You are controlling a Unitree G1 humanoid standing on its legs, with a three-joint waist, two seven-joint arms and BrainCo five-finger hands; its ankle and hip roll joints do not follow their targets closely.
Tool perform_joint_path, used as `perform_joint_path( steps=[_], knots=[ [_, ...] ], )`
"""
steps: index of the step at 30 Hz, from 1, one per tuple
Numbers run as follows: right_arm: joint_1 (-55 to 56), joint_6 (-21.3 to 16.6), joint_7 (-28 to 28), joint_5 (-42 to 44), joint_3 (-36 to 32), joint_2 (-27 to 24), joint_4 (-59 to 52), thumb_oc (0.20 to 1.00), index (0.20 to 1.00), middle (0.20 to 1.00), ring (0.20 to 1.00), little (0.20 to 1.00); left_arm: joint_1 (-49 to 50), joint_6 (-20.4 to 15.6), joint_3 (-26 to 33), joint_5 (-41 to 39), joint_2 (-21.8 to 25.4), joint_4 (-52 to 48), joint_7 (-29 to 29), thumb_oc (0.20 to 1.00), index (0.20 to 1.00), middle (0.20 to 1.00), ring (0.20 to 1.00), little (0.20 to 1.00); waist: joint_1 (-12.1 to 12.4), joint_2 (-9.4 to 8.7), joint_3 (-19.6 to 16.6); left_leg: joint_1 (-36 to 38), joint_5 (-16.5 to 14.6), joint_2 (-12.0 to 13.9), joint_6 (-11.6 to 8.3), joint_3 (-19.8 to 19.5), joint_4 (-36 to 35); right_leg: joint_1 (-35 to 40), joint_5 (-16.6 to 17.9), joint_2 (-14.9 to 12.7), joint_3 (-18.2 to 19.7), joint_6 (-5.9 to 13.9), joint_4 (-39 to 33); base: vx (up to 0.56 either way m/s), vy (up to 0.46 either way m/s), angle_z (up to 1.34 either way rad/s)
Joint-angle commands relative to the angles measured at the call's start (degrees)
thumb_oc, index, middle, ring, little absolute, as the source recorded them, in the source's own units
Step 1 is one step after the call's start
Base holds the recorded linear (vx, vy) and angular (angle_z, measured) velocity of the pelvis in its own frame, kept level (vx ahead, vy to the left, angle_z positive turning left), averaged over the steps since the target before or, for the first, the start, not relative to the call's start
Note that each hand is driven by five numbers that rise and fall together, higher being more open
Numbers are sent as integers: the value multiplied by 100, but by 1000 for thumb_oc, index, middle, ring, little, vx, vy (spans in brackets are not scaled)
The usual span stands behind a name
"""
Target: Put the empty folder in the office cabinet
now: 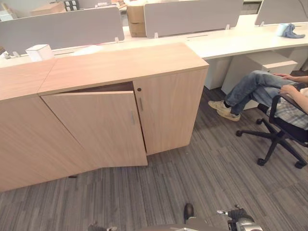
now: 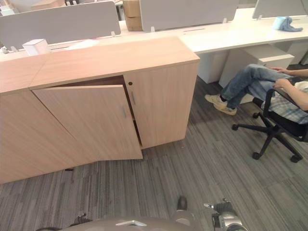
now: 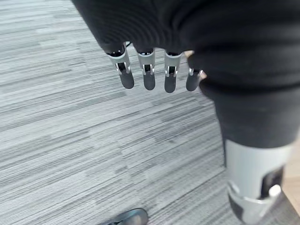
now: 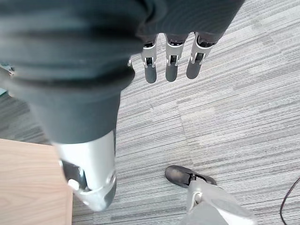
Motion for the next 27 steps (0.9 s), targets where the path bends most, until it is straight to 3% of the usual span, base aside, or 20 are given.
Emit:
perform_joint_path(
  steps=[1, 6, 14, 20, 27],
  knots=[
    [-485, -37, -34, -266, 191, -67, 234, 1000, 1000, 1000, 1000, 1000, -121, 59, 279, 134, 282, 73, 129, 1000, 1000, 1000, 1000, 1000, 173, -271, 137, -77, -395, -244, -121, -148, -3, -582, 703, -617, 169, 646, -84, 5, 2, 7],
    [-477, 35, -2, -400, 234, 2, 387, 1000, 1000, 1000, 1000, 1000, 6, 163, 554, -21, 264, 258, 174, 1000, 1000, 1000, 1000, 1000, 265, -263, 133, -102, -381, -255, -113, -192, -3, -548, 696, -665, 72, 635, -96, 0, 0, 10],
    [-498, 149, 16, -851, 415, 4, 571, 1000, 1000, 1000, 1000, 1000, -11, 240, 510, -109, 97, 313, 151, 1000, 1000, 1000, 1000, 1000, 302, -285, 130, -117, -376, -270, -112, -219, -3, -534, 687, -708, 5, 632, -96, -3, -8, 4],
    [-448, 134, -20, -452, 146, 53, 603, 1000, 1000, 1000, 1000, 1000, -16, 270, 478, -105, 54, 357, 95, 1000, 1000, 1000, 1000, 1000, 234, -296, 113, -108, -388, -258, -107, -190, -3, -548, 693, -675, 58, 620, -100, 2, -11, 3],
    [-392, 180, -24, -584, 158, 28, 747, 1000, 1000, 1000, 1000, 1000, -35, 289, 499, -168, 99, 344, 44, 1000, 1000, 1000, 1000, 1000, 194, -296, 107, -108, -391, -250, -104, -165, -3, -558, 677, -631, 93, 604, -106, 1, 1, -1]
  ],
)
